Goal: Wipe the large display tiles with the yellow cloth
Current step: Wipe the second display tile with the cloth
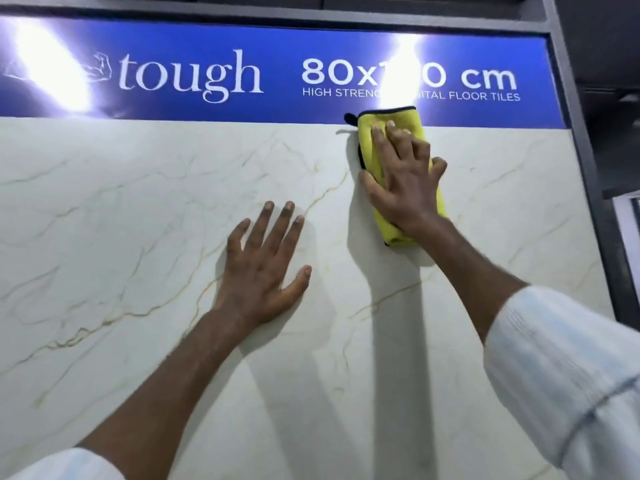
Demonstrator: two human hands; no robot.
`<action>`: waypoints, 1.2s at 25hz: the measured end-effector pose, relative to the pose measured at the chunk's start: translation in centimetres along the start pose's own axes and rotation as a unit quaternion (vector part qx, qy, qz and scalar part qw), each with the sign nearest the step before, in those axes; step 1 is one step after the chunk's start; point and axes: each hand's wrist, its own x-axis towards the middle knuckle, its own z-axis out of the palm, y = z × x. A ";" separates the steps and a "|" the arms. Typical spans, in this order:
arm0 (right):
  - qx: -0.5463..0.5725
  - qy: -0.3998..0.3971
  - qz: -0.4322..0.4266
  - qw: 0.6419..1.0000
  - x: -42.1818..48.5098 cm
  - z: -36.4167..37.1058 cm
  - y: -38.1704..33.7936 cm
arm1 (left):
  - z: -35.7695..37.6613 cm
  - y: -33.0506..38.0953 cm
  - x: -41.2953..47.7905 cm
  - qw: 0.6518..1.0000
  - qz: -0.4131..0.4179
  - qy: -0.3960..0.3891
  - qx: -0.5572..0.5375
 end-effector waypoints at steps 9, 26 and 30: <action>-0.011 0.001 -0.027 1.000 -2.8 0.5 -3.0 | -1.6 -3.5 -2.7 0.999 0.027 -0.006 -0.041; -0.044 0.013 -0.036 0.998 -18.6 2.3 -9.7 | -0.5 -3.7 -3.8 0.998 0.026 -0.020 -0.047; -0.033 -0.010 0.020 0.999 -9.0 1.9 -9.9 | -1.1 -3.4 -4.4 0.997 0.014 -0.023 -0.070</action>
